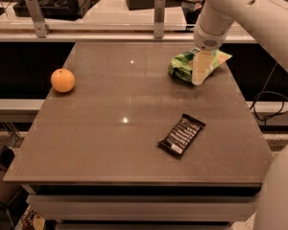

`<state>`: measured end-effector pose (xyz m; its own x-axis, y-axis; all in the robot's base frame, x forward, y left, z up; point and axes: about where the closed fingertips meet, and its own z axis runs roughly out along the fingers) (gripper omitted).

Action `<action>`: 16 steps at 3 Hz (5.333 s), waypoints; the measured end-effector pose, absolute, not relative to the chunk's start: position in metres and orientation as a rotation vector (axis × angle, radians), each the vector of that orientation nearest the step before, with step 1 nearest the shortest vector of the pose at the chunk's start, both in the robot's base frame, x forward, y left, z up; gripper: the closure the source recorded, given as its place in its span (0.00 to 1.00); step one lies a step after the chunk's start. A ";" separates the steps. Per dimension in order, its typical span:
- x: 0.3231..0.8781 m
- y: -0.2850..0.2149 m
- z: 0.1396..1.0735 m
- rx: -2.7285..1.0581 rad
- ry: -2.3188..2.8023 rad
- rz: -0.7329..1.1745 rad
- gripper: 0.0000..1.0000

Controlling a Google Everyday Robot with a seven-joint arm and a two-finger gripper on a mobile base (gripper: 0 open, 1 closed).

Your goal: Move green rice chip bag near orange

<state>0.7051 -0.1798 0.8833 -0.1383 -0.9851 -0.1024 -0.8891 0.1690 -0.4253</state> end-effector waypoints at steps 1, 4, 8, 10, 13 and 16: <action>0.713 -0.170 0.880 -1.794 2.085 -0.343 0.00; 0.719 -0.169 0.843 -1.837 2.149 -0.248 0.17; 0.720 -0.168 0.838 -1.845 2.154 -0.240 1.00; 0.720 -0.168 0.839 -1.845 2.154 -0.240 1.00; 0.681 -0.146 0.901 -1.838 2.047 -0.316 1.00; 0.641 -0.078 0.926 -1.993 1.781 -0.175 1.00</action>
Offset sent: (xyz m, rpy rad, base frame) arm 0.0175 0.0192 -0.0289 0.0371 0.0955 0.0319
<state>0.6406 -0.0775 0.9256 0.1543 -0.9666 -0.2046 -0.9083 -0.0572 -0.4144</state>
